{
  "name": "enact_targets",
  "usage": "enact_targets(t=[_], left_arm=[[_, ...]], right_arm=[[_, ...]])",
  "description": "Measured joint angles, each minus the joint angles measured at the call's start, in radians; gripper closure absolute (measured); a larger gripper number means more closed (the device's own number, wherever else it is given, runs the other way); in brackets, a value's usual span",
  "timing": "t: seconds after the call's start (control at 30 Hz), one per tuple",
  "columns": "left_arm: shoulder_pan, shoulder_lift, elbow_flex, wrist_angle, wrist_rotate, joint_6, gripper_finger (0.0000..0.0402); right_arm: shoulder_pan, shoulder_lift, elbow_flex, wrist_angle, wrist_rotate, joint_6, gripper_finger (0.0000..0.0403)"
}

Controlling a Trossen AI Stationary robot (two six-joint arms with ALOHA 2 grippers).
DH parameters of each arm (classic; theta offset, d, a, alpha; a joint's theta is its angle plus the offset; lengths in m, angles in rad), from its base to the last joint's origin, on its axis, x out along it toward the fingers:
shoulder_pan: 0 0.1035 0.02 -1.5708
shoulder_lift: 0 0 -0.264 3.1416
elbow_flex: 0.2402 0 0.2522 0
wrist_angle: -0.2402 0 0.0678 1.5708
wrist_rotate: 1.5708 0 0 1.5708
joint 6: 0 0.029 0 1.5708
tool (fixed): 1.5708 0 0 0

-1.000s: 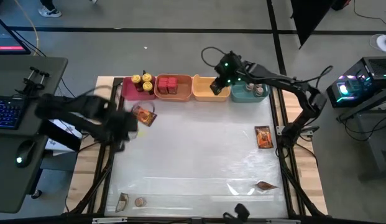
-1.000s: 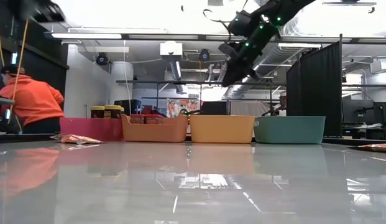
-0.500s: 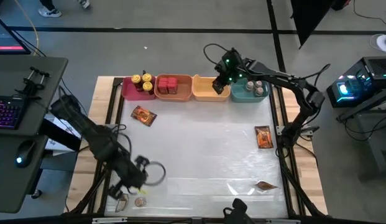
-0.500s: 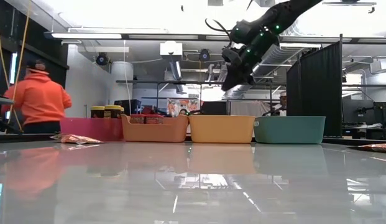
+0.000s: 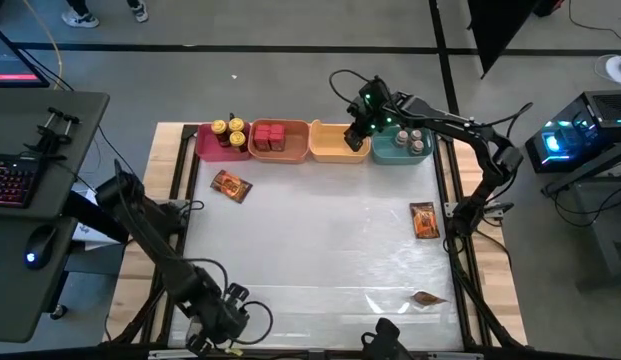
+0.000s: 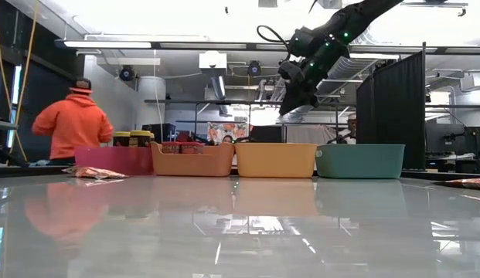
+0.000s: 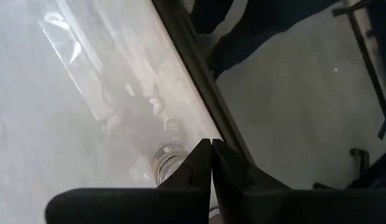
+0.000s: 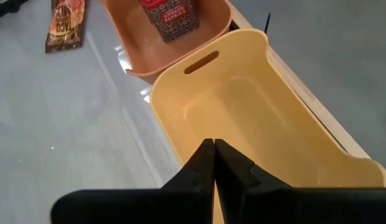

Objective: Sort spices by type
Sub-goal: Put the brown seasoning bottle into the blue bin

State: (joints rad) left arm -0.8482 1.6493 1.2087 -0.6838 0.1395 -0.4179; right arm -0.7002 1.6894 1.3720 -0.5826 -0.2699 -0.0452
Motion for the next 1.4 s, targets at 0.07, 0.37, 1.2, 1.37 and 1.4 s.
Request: enact_targets(t=[0.07, 0.37, 1.2, 1.37, 1.4], left_arm=[[-0.005, 0.022, 0.000, 0.001, 0.002, 0.000, 0.0402], [-0.054, 0.054, 0.000, -0.090, 0.008, -0.111, 0.0402], [-0.059, 0.066, -0.001, -0.093, -0.063, -0.156, 0.0402], [-0.060, 0.062, -0.057, -0.016, -0.032, -0.158, 0.0402], [-0.059, 0.061, -0.065, -0.017, -0.027, -0.165, 0.0402]], right_arm=[[0.000, 0.000, 0.000, 0.004, 0.000, 0.001, 0.0402], [0.000, 0.000, 0.000, 0.004, 0.000, 0.001, 0.0403], [0.000, 0.000, 0.000, 0.004, -0.018, 0.011, 0.0403], [0.000, 0.000, 0.000, 0.004, -0.018, 0.011, 0.0403], [0.000, 0.000, 0.000, 0.004, -0.018, 0.011, 0.0403]])
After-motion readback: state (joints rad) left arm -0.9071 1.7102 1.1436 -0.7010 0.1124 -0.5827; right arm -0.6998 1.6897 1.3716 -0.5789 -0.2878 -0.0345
